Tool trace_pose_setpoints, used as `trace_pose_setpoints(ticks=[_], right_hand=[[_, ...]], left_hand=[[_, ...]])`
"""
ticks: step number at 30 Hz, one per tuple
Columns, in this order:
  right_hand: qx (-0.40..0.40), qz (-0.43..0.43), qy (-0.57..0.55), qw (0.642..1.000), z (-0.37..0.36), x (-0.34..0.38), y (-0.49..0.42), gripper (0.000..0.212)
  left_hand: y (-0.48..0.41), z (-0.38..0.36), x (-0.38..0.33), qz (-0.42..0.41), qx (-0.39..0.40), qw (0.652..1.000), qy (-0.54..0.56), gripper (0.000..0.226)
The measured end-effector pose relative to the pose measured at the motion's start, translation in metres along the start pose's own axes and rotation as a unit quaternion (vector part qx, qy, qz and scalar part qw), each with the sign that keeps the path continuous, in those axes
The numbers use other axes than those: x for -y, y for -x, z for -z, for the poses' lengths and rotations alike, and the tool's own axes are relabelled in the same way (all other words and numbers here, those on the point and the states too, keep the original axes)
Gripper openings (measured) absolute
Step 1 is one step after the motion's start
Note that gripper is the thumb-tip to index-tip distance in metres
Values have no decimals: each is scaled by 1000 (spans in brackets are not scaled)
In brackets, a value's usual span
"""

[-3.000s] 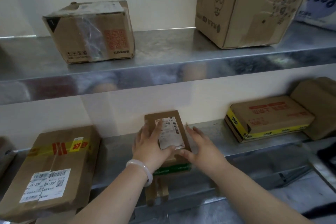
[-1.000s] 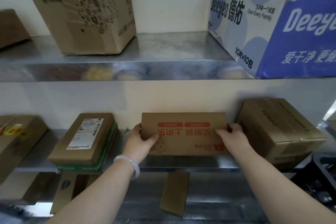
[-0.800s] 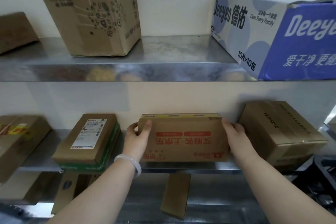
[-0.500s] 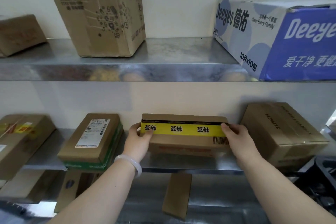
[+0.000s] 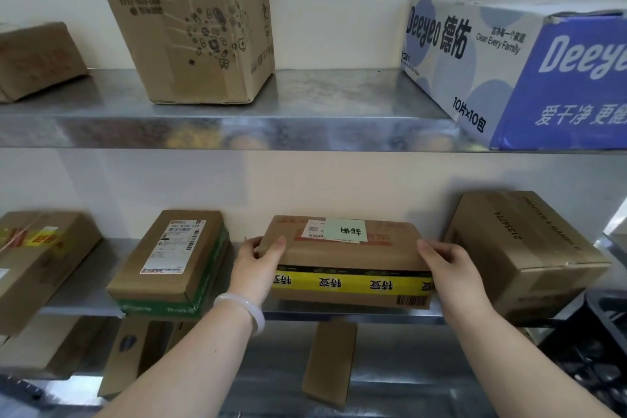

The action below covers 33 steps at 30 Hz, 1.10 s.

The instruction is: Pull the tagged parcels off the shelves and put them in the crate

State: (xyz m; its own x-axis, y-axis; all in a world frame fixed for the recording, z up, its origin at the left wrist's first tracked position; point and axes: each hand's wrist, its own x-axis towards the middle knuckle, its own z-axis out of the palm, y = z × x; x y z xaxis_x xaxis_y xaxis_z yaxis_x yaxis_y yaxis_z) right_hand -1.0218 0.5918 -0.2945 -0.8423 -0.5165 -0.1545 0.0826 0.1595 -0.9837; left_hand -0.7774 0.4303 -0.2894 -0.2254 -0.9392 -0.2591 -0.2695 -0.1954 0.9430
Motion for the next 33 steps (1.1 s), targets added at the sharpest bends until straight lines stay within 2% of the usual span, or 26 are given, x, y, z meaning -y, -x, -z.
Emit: trace_pose_setpoints(ticks=[3,6,9,12,16,20,24,29,33], right_hand=[[12,-3,11,1000,1,0,3,26],[47,-3,62,997,0,4,13,48],[68,21,128,989,-1,11,27,60],[38,69,172,982,0,20,43,68],[-3,112,196,974,4,26,71,72],[-71,119,206,969,14,27,108,72],[-185,100,202,956,22,20,163,73],[-343,68,185,918,31,4,264,76],[-463,58,186,865,36,0,357,75]], left_hand=[[2,2,3,-24,23,999,7,43],[3,5,4,-72,56,996,-7,46],[4,5,-4,-109,107,988,-33,49],[0,5,-14,-140,120,978,-97,50],[-2,1,-22,-197,130,947,-217,68],[2,-6,-27,-238,196,927,-214,76],[9,-10,-35,-302,298,888,-177,81],[50,-24,-36,-341,445,815,-145,71],[106,-34,-26,-375,549,739,-110,72]])
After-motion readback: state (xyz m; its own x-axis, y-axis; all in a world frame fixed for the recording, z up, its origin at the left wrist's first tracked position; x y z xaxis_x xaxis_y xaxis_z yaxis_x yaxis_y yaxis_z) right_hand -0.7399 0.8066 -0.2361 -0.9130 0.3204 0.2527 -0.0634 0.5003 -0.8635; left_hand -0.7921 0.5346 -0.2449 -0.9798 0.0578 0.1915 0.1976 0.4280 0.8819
